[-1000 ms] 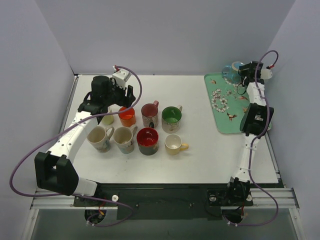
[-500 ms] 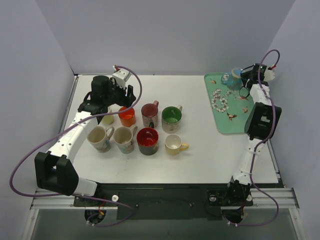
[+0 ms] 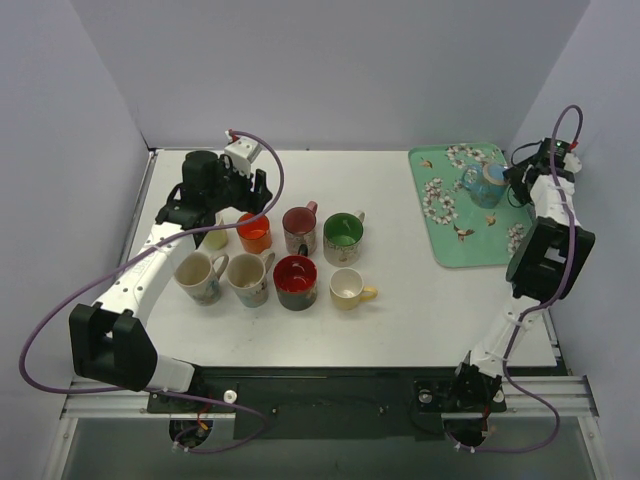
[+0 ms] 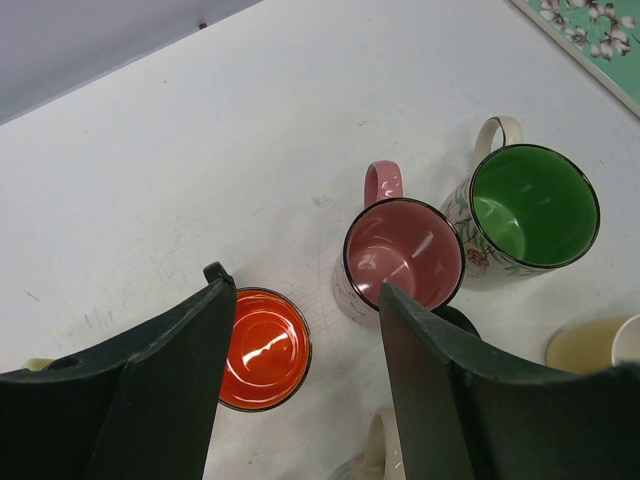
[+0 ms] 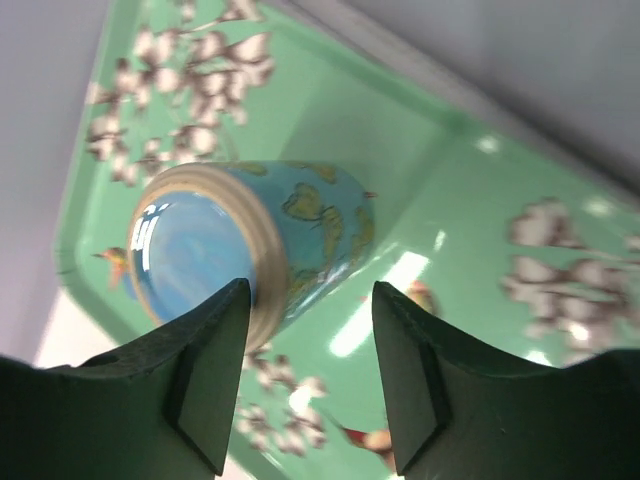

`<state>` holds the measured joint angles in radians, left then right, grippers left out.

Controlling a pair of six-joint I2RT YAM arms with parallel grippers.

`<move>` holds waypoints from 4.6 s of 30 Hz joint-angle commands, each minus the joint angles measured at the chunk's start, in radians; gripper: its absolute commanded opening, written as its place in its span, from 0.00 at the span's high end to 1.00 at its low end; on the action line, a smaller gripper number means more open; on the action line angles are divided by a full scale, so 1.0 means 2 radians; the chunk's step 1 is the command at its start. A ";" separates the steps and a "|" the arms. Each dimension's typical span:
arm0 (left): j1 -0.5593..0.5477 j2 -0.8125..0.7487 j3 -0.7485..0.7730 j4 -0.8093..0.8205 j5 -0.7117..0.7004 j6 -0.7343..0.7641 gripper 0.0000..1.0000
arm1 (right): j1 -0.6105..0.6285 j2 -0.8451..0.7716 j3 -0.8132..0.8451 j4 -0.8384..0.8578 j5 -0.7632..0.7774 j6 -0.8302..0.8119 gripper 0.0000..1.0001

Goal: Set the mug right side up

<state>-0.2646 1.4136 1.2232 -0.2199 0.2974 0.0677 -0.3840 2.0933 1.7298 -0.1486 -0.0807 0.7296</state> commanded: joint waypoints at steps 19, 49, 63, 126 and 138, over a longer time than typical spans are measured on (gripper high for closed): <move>0.004 -0.022 -0.006 0.011 0.014 0.032 0.31 | 0.161 0.074 0.225 -0.168 0.074 -0.609 0.11; -0.004 0.008 0.032 -0.056 -0.018 0.046 0.34 | 0.139 0.133 0.164 -0.120 0.155 -0.856 0.39; -0.004 0.009 0.026 -0.047 -0.017 0.057 0.34 | 0.163 0.058 0.076 -0.219 0.215 -0.850 0.71; -0.008 0.039 0.068 0.068 0.260 -0.109 0.23 | 0.217 -0.316 -0.149 -0.005 0.019 -0.637 1.00; -0.033 0.071 0.034 0.382 0.358 -0.392 0.10 | 0.381 -0.385 -0.093 0.044 -0.051 -0.588 1.00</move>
<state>-0.3027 1.5539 1.2999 0.2905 0.9512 -0.5507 0.3149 1.3937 1.4620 -0.2371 -0.1055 -0.5049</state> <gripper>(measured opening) 0.867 0.198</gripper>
